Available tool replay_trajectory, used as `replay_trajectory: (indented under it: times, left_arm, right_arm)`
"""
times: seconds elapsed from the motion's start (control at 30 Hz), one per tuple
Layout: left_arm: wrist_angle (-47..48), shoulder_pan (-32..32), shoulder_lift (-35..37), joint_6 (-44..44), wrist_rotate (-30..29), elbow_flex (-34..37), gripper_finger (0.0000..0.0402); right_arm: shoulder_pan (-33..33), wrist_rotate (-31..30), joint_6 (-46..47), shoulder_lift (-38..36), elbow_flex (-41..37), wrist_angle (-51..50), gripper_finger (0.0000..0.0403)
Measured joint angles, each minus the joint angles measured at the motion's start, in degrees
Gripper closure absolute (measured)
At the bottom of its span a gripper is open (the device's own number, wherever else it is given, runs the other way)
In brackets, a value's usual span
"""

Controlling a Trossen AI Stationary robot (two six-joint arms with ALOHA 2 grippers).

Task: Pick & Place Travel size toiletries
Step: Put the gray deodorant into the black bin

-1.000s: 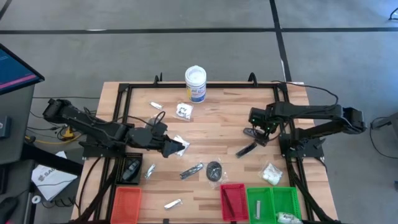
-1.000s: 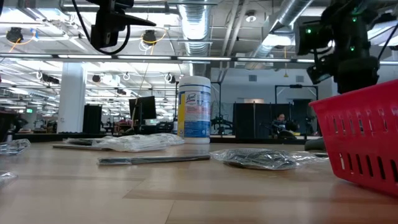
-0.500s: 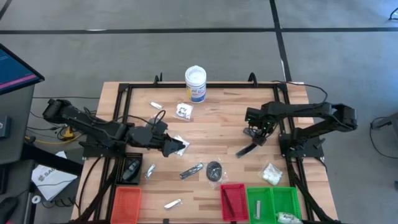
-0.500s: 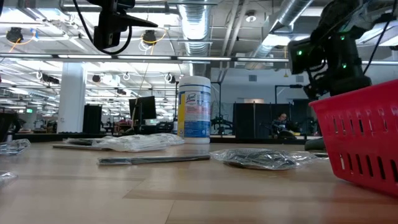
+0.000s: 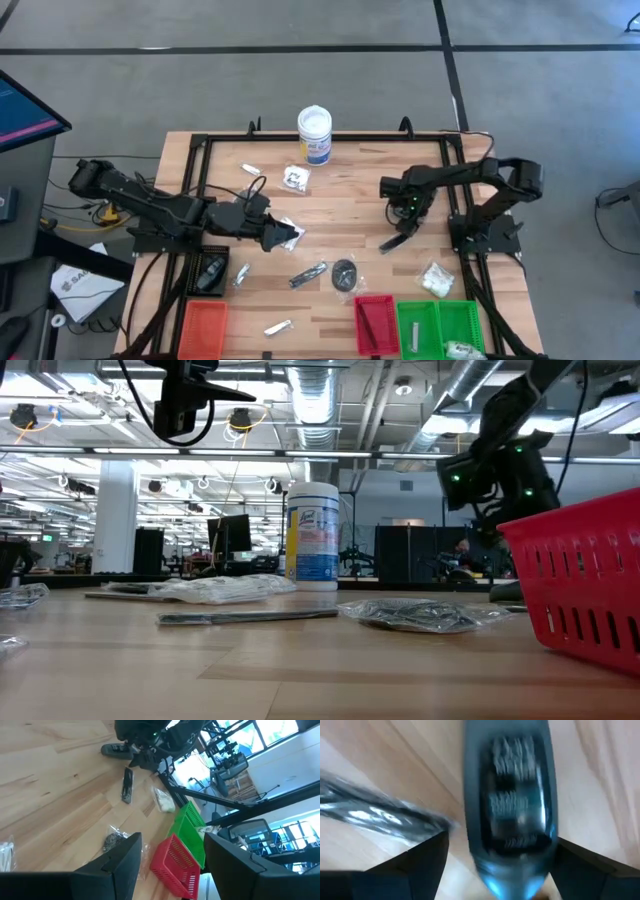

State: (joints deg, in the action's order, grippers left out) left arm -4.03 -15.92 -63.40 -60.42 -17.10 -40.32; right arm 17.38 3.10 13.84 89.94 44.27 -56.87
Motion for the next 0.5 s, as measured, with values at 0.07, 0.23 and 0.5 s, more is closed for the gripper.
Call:
replay_trajectory:
  times: [0.07, 0.23, 0.5]
  left_arm:
    - [-0.04, 0.0, 0.0, 0.0, 0.0, 0.0, 0.0192]
    - [-0.11, 0.0, 0.0, -0.06, 0.01, 0.0, 0.0192]
    - [-0.27, 0.0, 0.0, -0.21, 0.02, 0.0, 0.0192]
  right_arm:
    - [-0.87, 0.03, -0.79, 1.23, 1.46, 1.23, 0.0101]
    - [-3.97, 1.45, -3.31, 5.19, 5.13, 2.42, 0.0132]
    - [-9.91, 1.81, -7.65, 12.37, 13.14, 3.15, 0.0209]
